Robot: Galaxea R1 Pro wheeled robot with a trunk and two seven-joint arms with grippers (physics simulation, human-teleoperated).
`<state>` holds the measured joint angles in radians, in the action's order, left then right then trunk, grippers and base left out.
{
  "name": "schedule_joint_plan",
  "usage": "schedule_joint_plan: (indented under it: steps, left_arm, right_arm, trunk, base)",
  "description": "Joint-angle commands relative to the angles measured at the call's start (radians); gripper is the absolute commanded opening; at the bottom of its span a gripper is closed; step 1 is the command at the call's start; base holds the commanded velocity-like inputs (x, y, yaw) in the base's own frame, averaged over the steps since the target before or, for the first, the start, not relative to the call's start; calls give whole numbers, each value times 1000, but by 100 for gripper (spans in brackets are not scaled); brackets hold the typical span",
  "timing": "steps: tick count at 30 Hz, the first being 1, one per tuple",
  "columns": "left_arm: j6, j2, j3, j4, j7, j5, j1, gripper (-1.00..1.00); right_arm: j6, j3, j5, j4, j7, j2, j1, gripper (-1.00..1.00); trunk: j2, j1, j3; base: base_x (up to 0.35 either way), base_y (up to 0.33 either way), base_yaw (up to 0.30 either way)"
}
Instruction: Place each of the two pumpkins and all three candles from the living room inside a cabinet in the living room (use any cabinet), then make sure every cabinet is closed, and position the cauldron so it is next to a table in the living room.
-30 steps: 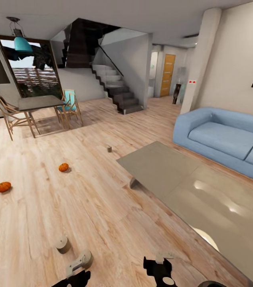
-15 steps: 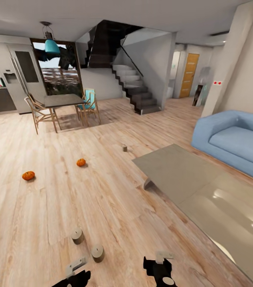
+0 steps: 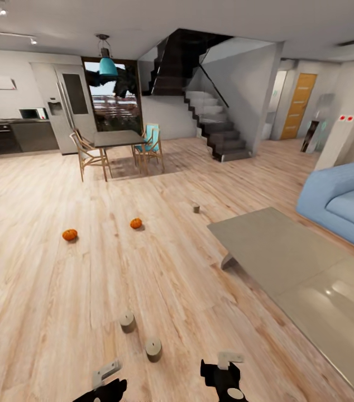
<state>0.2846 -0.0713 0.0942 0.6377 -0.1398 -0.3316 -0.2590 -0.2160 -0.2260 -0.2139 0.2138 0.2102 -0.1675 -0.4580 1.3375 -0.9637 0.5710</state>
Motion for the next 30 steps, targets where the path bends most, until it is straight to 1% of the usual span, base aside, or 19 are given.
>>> schedule_joint_plan:
  steps: [1,30]
  left_arm:
    - [5,-1,2,2,-4,-10,0,100]
    - [5,-1,1,-1,-4,-10,0,100]
  right_arm:
    - [-4,-9,-10,-1,5,0,-1,100]
    - [-4,-9,-10,-1,5,-1,-1,100]
  trunk:
    - [1,0,1]
    - [1,0,1]
  base:
    - [0,0,289]
    - [0,0,289]
